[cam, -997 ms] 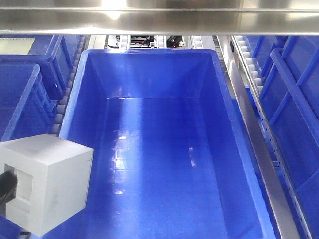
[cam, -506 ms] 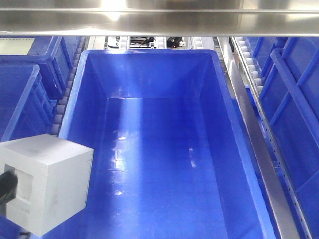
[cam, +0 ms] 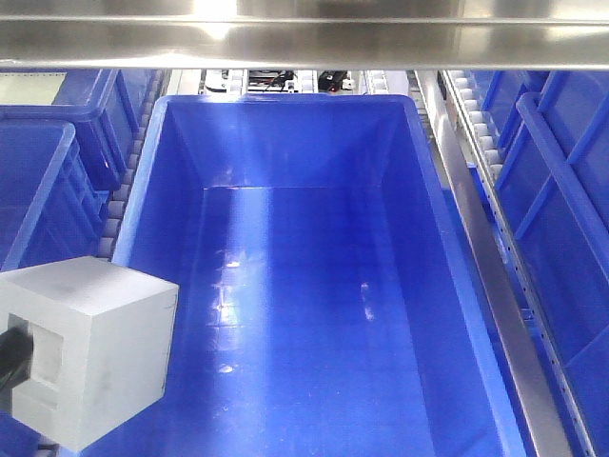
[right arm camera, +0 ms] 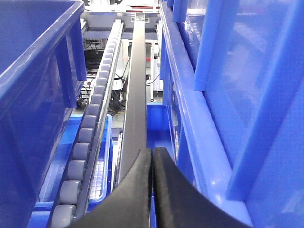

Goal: Sort gray base to blue bin

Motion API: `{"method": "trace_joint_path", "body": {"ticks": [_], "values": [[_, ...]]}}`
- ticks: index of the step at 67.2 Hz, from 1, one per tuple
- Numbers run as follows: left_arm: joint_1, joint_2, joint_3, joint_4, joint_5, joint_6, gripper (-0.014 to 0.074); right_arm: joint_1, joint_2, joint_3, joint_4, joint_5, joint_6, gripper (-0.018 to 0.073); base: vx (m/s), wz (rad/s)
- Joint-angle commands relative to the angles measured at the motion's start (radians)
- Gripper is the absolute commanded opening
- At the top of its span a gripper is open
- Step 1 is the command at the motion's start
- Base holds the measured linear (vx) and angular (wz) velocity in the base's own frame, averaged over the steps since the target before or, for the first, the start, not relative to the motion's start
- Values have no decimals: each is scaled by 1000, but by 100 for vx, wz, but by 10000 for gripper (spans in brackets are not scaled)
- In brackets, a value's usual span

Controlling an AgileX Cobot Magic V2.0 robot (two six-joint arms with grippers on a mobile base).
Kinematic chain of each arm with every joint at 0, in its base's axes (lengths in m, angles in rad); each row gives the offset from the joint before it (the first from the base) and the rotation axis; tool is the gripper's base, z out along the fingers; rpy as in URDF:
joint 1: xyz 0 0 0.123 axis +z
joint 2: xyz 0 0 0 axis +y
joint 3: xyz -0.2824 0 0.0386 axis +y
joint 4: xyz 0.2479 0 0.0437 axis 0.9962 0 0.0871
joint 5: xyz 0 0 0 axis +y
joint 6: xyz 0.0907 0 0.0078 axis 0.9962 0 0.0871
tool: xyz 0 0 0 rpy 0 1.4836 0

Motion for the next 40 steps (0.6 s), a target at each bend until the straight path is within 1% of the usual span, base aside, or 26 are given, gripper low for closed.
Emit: {"method": "trace_joint_path", "body": {"ticks": [1,18,29,40], "values": [[-5,5,-32,-7,-105,-7,-7,-7,-7,4,-9,-79,-7,-5,0,0],[-5,5,-32,-7,-106,-7,-7,-7,-7,4,-9,-79,-7,-5,0,0],[-5,5,-37,-7,-136,-15,-7,-7,-7,4,-9,-79,-7,-5,0,0],[-5,43,-104,2,-120,-12,-7,-7,-7,4,-9,-79,-7,-5,0,0]]}}
